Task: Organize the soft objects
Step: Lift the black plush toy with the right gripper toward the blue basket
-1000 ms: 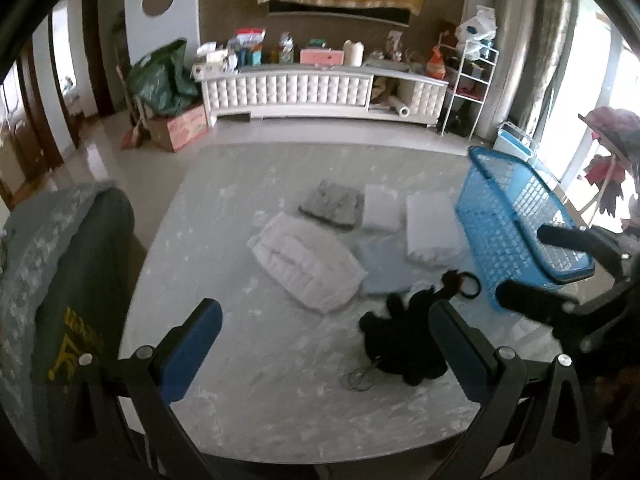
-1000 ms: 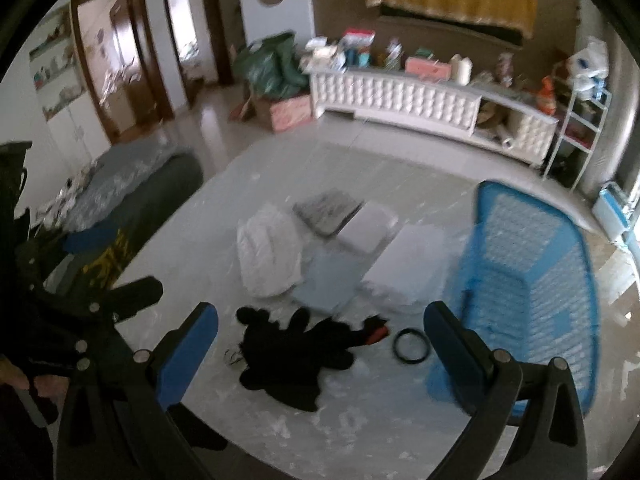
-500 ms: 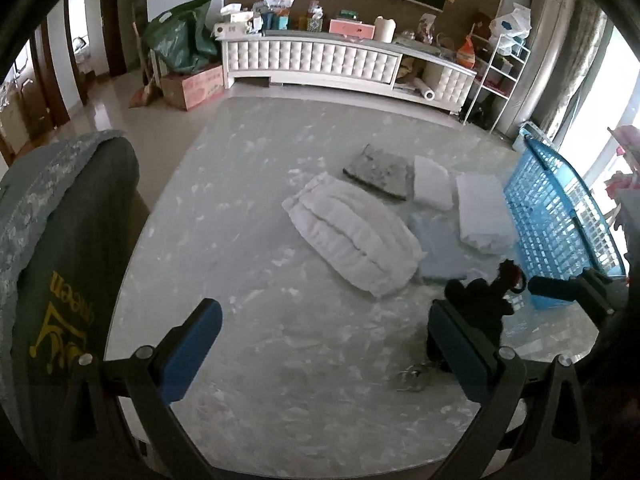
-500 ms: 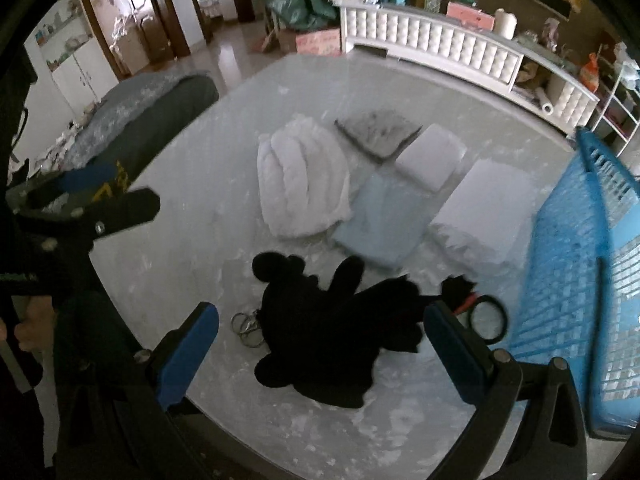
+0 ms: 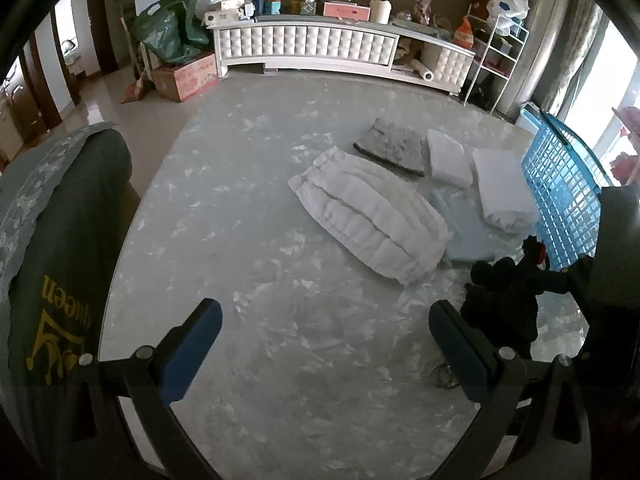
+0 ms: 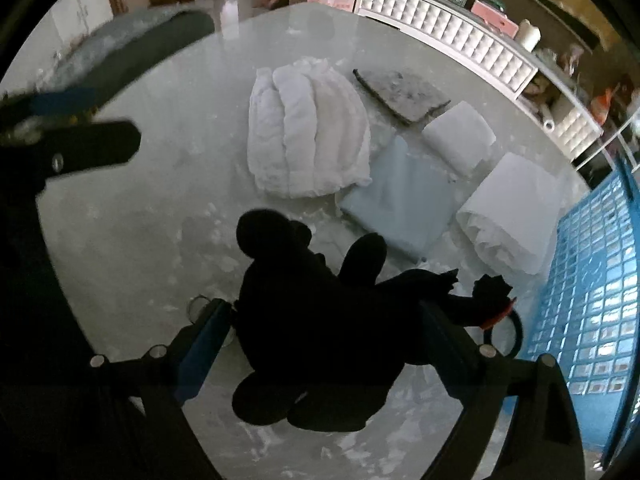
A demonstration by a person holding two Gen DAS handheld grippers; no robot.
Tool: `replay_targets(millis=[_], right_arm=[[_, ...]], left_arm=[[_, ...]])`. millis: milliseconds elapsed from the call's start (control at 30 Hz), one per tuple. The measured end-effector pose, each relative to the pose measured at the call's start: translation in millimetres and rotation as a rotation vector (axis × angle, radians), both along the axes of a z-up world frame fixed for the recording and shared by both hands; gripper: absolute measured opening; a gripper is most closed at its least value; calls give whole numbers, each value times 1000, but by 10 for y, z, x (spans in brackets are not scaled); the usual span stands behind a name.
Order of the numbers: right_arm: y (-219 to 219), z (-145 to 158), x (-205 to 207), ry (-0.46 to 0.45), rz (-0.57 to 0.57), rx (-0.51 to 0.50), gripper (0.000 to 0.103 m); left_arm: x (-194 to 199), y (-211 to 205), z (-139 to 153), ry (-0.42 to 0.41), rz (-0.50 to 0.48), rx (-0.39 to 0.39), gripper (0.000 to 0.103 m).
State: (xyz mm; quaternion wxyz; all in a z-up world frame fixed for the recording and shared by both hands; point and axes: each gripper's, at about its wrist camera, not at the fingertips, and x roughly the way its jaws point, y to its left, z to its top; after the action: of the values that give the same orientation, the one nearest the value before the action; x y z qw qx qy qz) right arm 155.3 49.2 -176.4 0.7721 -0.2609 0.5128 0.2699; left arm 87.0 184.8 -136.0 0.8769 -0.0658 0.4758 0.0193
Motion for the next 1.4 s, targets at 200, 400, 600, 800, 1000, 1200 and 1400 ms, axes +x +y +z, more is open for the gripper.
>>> replay_targets(millis=[200,400,600,800,1000,1200,1400], right_arm=[[-61,24,-78,-36,-11,5,80],[-95,52,-135,-6,-20,85,47],[-189,176,-62,20,-58,147,45],[-379,578,-55,-6,-79,237,45],[-503,925,-93,-43,-74,290,45],[-651,1224,19,-72,-73,337,46],[-815,1548,139,-123,-75,382,46]], left_arm=[[47,64,-56,7,-8,-2,103],[63,48,0,1,-12,-2,103],[20,-91,151,-24,-35,13,103],[-6,-206,292,-45,-43,13,103],[1,-325,431,-60,-60,11,103],[42,-418,533,-68,-74,28,103],[104,-454,603,-73,-69,39,103]])
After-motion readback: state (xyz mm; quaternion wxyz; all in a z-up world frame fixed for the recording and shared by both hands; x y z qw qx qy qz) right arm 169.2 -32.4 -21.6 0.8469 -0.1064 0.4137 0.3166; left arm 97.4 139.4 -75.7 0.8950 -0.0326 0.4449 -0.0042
